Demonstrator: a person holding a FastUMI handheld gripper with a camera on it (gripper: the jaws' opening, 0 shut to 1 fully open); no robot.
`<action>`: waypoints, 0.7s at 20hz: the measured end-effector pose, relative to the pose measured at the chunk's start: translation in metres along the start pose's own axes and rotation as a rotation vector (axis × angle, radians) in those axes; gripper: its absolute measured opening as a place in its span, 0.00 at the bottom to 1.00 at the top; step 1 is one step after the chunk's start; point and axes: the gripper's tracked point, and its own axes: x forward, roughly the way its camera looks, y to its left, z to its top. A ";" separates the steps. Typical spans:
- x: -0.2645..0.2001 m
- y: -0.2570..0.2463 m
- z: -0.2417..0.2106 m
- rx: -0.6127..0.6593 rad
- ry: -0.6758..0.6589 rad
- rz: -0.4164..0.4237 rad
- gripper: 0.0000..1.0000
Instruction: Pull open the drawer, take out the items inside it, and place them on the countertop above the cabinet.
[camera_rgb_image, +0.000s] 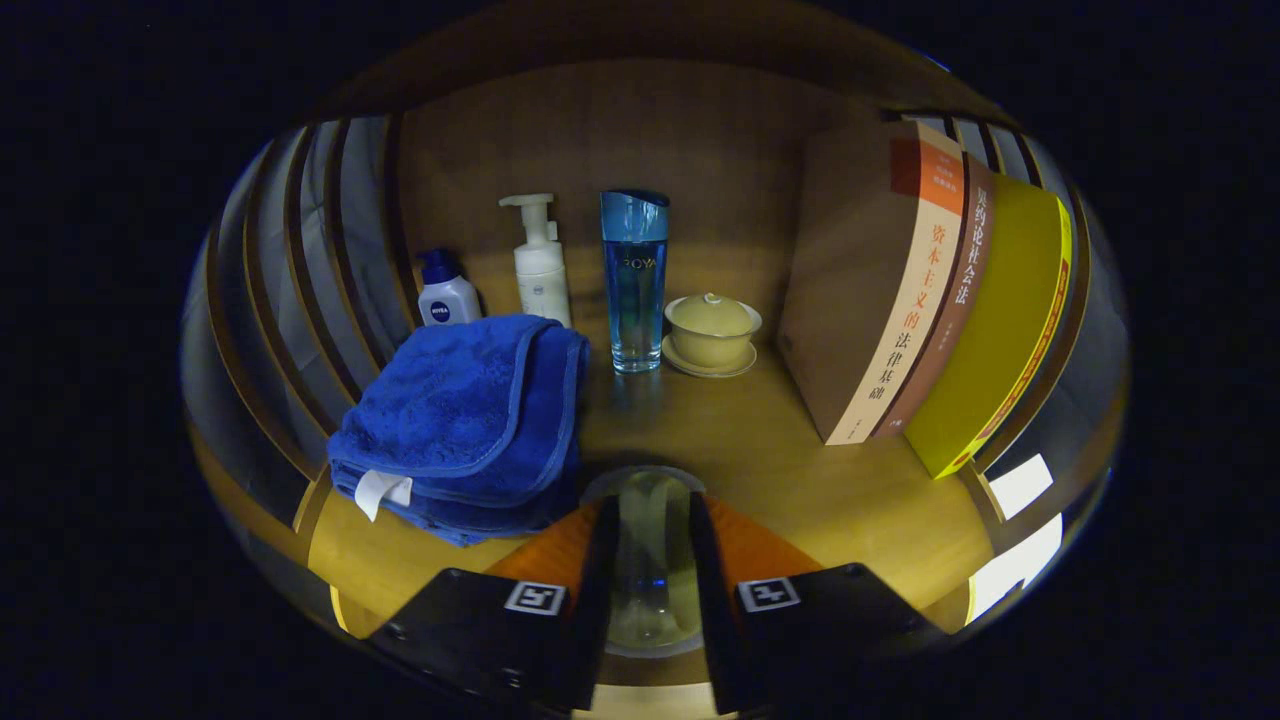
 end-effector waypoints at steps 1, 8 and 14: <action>-0.002 0.003 -0.001 0.011 0.006 0.010 0.56; -0.017 0.013 0.005 0.017 -0.013 0.041 0.94; -0.058 0.013 0.052 -0.014 -0.170 0.027 0.99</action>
